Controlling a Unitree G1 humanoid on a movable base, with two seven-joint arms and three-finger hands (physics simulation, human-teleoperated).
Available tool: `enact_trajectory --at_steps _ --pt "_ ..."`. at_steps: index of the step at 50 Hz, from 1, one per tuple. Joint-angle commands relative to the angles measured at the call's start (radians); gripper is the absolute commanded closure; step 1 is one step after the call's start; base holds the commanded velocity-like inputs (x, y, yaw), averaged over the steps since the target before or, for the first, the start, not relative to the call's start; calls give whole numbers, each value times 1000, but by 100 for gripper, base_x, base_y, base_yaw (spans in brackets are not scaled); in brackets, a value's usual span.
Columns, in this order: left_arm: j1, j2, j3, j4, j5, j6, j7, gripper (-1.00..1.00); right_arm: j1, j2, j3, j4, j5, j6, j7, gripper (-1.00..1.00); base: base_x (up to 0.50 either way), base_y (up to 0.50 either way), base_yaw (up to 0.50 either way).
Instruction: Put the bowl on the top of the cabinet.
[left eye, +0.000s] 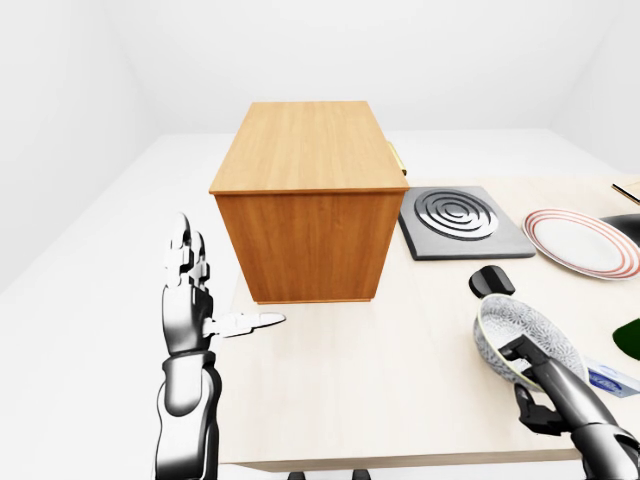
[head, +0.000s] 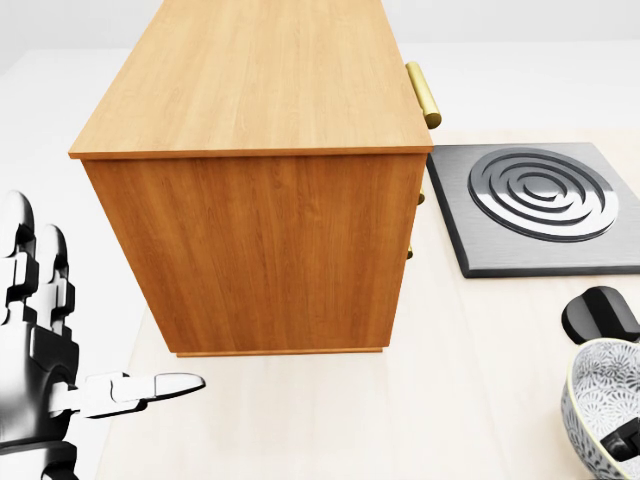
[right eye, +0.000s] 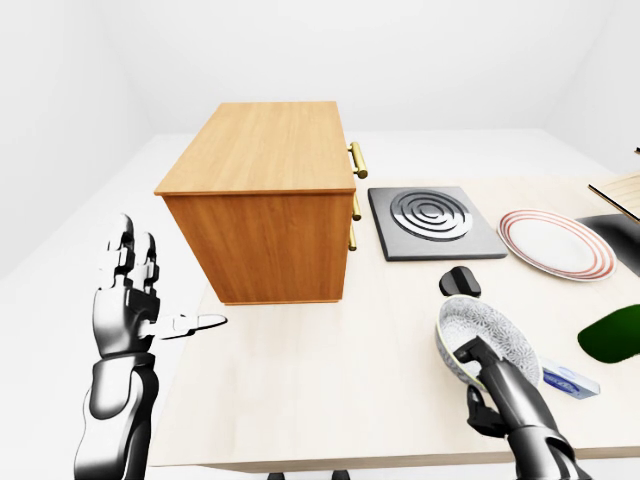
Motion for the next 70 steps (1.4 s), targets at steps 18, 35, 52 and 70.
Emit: enact_trajectory --at_steps 18,35,52,70 --pt "-11 2 -2 44 0 0 2 -100 -353 -294 -173 -560 213 174 139 100 0 0 0" --pt "14 -7 -25 6 12 0 5 -100 -1306 -927 334 237 296 174 139 100 0 0 0" --pt "0 -5 -24 -20 12 0 10 -100 -2240 -695 574 1567 -179 0 -324 100 0 0 0" --pt "-4 1 -16 18 -4 0 -4 -100 -2195 -434 556 1619 -360 0 -386 100 0 0 0"
